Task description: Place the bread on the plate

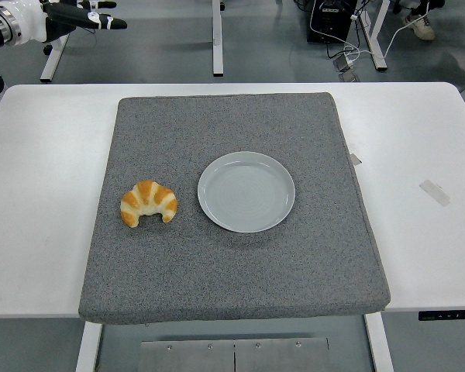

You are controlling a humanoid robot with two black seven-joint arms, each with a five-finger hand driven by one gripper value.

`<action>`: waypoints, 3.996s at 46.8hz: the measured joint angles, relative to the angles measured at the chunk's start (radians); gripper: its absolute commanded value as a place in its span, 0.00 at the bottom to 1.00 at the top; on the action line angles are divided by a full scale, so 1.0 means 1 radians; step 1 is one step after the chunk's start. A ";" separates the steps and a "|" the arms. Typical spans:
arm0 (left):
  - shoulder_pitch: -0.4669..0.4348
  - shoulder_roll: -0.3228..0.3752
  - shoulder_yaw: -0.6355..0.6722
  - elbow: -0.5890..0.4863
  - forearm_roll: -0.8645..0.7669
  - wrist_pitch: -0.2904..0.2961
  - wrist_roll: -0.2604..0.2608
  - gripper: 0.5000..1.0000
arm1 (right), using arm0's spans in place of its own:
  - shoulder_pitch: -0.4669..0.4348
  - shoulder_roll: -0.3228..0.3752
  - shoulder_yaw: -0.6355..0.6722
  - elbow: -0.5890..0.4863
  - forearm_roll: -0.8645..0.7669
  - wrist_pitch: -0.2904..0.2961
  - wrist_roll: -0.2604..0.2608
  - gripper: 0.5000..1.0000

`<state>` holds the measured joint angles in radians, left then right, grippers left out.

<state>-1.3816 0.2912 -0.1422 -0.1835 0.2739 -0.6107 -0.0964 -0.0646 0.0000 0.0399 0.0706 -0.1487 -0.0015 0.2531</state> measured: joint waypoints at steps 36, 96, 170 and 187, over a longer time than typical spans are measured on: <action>0.106 0.254 0.020 -0.609 0.410 0.000 -0.054 0.96 | 0.000 0.000 0.000 0.000 0.000 0.000 0.000 1.00; 0.249 0.326 0.009 -0.883 0.760 0.000 -0.056 0.94 | 0.000 0.000 0.000 0.000 0.000 0.000 0.000 1.00; 0.260 0.308 0.078 -0.900 0.936 0.131 -0.144 0.53 | 0.000 0.000 0.000 0.000 0.000 0.000 0.000 1.00; 0.257 0.310 0.079 -0.898 0.992 0.172 -0.148 0.00 | 0.000 0.000 0.000 0.000 0.000 0.000 0.000 1.00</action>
<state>-1.1250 0.6013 -0.0628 -1.0815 1.2657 -0.4383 -0.2447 -0.0644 0.0000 0.0399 0.0702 -0.1486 -0.0015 0.2531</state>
